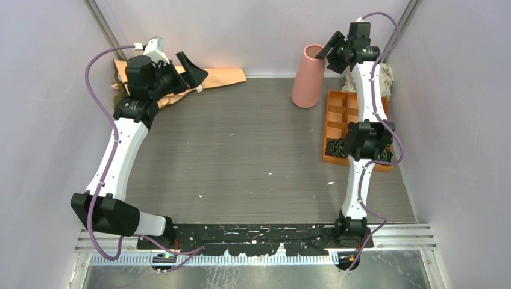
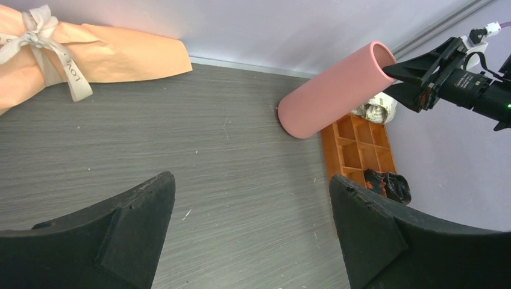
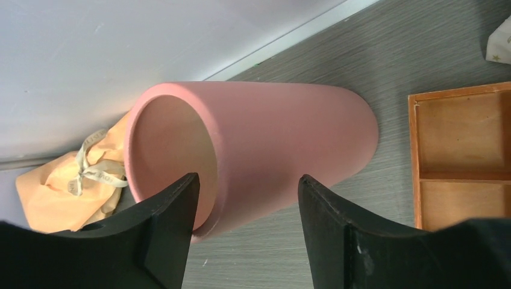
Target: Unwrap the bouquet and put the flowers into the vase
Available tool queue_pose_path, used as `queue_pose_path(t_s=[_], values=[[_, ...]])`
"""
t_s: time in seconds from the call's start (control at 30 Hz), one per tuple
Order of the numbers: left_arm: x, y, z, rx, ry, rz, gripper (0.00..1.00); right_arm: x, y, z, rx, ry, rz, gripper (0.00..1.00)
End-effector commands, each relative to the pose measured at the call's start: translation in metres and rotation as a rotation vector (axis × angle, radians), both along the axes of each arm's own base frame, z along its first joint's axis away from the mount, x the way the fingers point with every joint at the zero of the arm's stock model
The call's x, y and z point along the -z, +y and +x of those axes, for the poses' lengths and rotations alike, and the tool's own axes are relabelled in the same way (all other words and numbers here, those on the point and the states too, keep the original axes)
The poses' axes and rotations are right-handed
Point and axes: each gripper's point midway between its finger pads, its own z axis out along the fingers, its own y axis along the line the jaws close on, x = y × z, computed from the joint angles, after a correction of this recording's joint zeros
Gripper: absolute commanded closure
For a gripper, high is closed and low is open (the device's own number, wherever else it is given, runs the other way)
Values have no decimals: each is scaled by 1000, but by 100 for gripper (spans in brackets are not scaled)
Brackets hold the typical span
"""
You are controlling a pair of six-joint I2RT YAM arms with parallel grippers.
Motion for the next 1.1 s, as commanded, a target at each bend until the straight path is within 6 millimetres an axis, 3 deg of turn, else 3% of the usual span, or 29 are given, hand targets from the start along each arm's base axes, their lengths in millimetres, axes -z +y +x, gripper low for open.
queue_pose_path(t_s=[0.0, 0.27, 0.47, 0.53, 0.67, 0.8, 1.0, 1.07], values=[[-9, 2, -1, -2, -40, 12, 2, -18, -5, 3, 26, -55, -73, 35], [1, 1, 1, -1, -21, 10, 2, -5, -5, 8, 43, -37, -117, 35], [18, -13, 19, 40, 4, 10, 2, -5, 2, 14, 36, -58, -96, 29], [28, -27, 25, 81, 19, 27, 3, -15, 3, 16, 39, -94, -81, 25], [49, -53, 43, 135, 55, 49, 3, -55, 7, 17, 37, -211, -59, 11], [58, -79, 61, 193, 66, 46, 3, -89, 8, 5, 30, -276, -56, 3], [81, -118, 91, 256, 109, 32, 3, -122, 4, -19, 38, -342, -60, 0], [88, -132, 103, 275, 124, 14, 3, -134, -7, -28, 77, -369, -48, 5]])
